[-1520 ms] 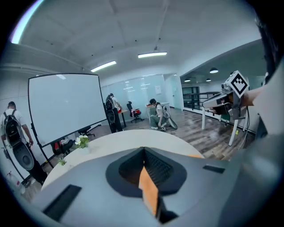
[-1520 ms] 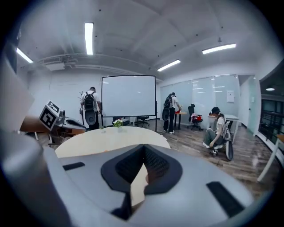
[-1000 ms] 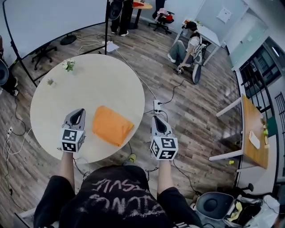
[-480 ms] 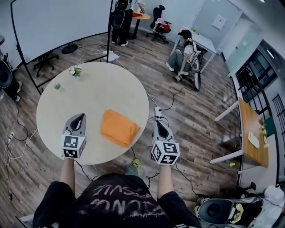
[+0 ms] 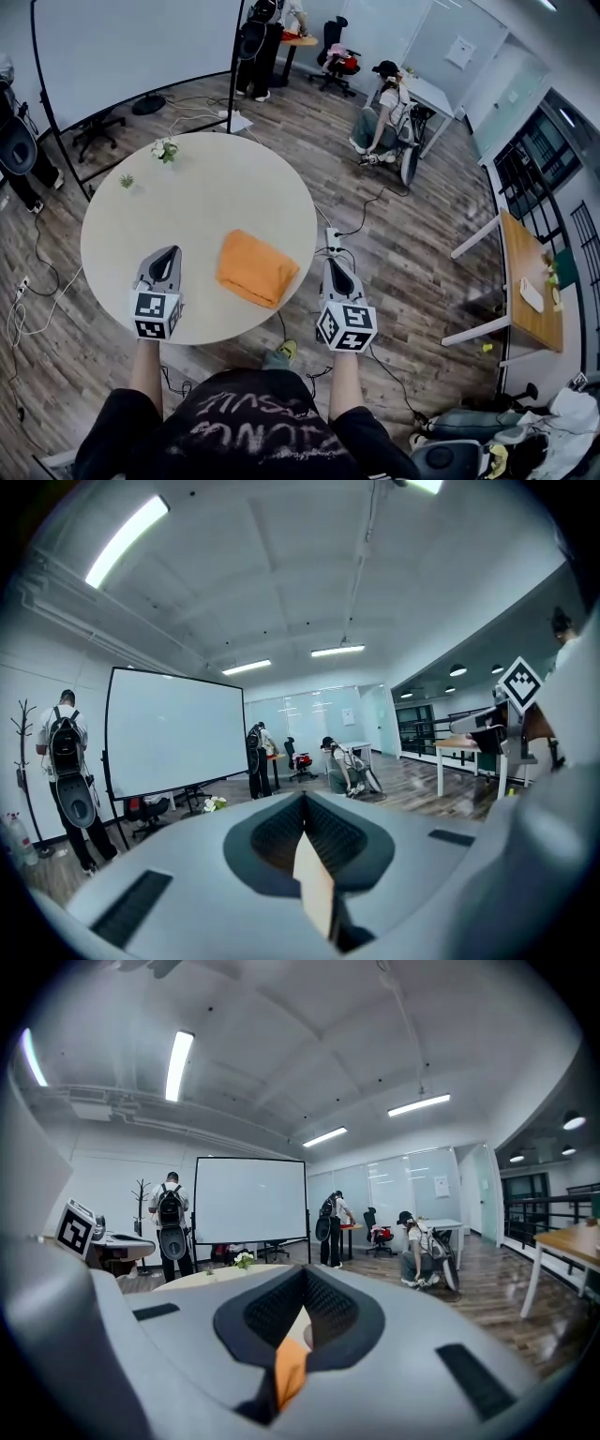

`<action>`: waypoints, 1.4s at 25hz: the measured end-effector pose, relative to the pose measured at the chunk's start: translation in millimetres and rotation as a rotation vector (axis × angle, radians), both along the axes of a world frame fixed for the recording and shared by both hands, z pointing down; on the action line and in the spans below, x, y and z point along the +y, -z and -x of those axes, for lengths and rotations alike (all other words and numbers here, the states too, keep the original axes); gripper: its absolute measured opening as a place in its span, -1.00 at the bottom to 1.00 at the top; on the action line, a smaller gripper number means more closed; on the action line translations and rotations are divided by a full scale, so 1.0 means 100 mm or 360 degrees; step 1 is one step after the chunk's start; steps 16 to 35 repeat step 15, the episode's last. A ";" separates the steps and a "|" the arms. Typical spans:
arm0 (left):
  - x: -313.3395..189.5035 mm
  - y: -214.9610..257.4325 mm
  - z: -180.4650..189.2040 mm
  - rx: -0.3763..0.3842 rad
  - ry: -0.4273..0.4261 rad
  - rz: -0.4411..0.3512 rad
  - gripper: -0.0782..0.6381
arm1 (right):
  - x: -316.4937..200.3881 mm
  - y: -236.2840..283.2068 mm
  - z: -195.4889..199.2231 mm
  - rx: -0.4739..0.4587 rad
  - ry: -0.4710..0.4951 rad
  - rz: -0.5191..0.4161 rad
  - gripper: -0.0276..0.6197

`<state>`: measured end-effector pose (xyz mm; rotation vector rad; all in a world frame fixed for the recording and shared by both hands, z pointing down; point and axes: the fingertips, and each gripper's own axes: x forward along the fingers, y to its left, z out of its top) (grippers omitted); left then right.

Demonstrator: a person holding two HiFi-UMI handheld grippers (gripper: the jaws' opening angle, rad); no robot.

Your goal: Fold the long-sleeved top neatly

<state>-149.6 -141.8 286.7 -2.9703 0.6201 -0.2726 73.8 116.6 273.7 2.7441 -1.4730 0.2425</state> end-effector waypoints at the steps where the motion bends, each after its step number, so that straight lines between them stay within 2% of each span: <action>1: 0.01 0.00 0.01 0.0000 0.0000 0.0002 -0.75 | 0.01 0.00 0.02 0.0001 0.0001 0.0003 -0.90; 10: 0.11 -0.01 0.11 0.0026 0.0025 0.0011 -0.75 | 0.15 0.02 0.08 0.0017 -0.0006 0.0010 -0.90; 15: 0.10 0.10 0.12 0.0006 0.0046 -0.0054 -0.75 | 0.25 0.00 0.05 -0.0007 -0.0026 0.0006 -0.90; 35: 0.10 0.10 0.12 0.0006 0.0046 -0.0054 -0.75 | 0.25 0.00 0.05 -0.0007 -0.0026 0.0006 -0.90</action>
